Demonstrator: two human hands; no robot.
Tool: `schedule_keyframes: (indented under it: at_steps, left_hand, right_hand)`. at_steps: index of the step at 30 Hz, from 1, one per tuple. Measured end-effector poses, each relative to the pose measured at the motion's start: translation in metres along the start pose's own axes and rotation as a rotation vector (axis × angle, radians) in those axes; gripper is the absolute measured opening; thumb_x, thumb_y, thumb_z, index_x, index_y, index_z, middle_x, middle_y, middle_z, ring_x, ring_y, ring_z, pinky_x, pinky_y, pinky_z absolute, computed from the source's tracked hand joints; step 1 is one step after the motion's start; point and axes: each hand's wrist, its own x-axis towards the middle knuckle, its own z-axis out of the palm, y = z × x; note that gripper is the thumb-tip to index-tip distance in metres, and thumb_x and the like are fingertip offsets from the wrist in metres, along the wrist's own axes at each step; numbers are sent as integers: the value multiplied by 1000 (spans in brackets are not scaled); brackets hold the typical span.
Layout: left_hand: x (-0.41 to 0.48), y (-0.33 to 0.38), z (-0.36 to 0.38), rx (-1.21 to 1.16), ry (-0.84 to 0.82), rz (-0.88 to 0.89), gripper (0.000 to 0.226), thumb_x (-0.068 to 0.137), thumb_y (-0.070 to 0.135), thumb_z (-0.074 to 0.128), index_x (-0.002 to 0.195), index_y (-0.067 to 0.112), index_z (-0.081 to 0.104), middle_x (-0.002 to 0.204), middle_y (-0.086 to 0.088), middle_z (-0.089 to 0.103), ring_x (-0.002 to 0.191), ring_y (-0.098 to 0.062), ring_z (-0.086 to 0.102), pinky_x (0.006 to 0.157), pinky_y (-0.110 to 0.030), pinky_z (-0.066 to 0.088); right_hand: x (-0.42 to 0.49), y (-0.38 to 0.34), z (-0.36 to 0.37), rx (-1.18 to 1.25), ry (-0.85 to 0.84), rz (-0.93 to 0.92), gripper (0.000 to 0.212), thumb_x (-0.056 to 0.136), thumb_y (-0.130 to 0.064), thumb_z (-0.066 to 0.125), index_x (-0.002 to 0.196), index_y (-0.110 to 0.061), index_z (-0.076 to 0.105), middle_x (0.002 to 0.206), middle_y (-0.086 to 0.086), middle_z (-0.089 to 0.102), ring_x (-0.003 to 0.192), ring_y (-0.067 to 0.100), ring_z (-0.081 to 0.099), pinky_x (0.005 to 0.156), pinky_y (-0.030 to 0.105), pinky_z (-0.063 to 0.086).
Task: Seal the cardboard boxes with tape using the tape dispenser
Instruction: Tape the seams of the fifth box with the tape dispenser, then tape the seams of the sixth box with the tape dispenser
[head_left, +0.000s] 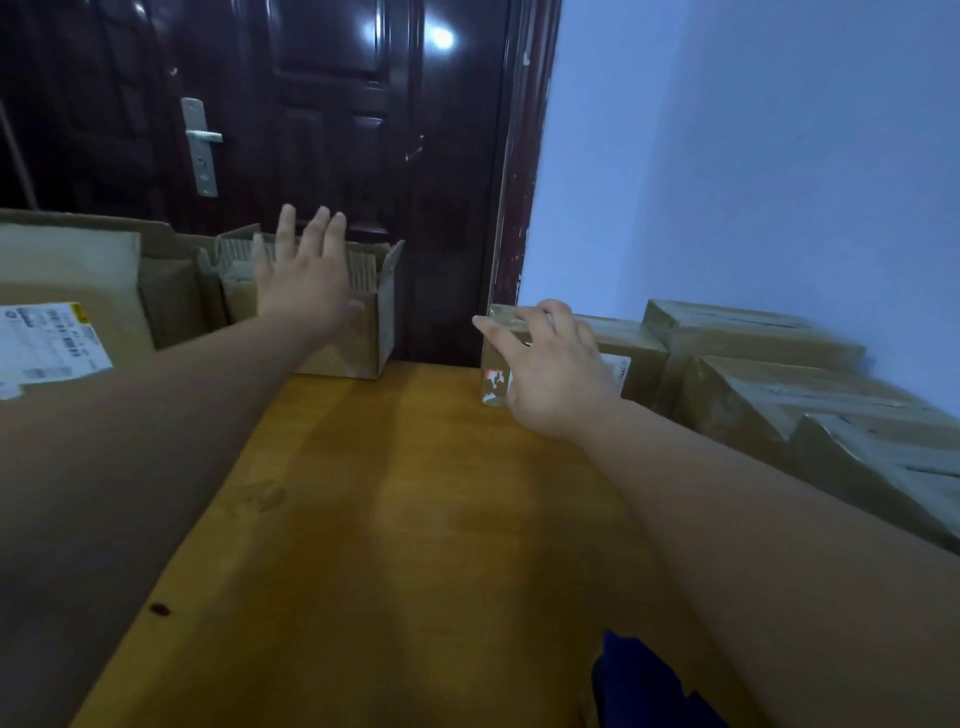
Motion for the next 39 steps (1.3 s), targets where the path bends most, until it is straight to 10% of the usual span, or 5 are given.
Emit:
schedule_keyframes:
  at_steps: [9, 19, 23, 31, 39]
  left_hand:
    - [17, -5, -13, -27, -105, 172, 24, 90, 4, 45, 106, 7, 62, 110, -17, 52, 97, -38, 54, 80, -45, 49]
    - [-68, 32, -78, 87, -96, 493, 24, 98, 23, 42, 116, 24, 56, 88, -2, 57, 72, -22, 51, 54, -31, 37]
    - [-117, 42, -113, 83, -61, 557, 24, 99, 25, 41, 118, 27, 55, 88, 1, 59, 79, -21, 58, 50, -30, 35]
    - [-221, 12, -184, -194, 148, 735, 26, 93, 39, 52, 92, 21, 70, 76, 3, 69, 67, -18, 66, 49, -25, 41]
    - [-275, -45, -236, -859, 136, -335, 18, 91, 20, 53, 109, 25, 50, 113, 4, 54, 94, -14, 54, 78, -39, 50]
  right_hand:
    - [12, -10, -1, 15, -86, -15, 69, 91, -22, 50, 150, -33, 16, 152, 11, 24, 141, 30, 10, 113, 44, 15]
    - [-13, -27, -50, 869, -99, 374, 47, 102, -24, 41, 148, -21, 33, 132, 7, 53, 72, 10, 57, 60, 15, 43]
    - [-38, -45, -78, 1049, -108, 508, 54, 97, -50, 42, 143, -21, 40, 140, 4, 50, 121, 24, 52, 102, 40, 44]
    - [-94, -85, -135, 1179, -225, 784, 24, 90, -3, 50, 113, -1, 55, 111, 17, 60, 91, 31, 63, 69, 39, 60]
    - [-152, -113, -165, 1265, -276, 646, 30, 92, -4, 50, 122, -8, 52, 116, 12, 60, 100, 24, 60, 69, 36, 58]
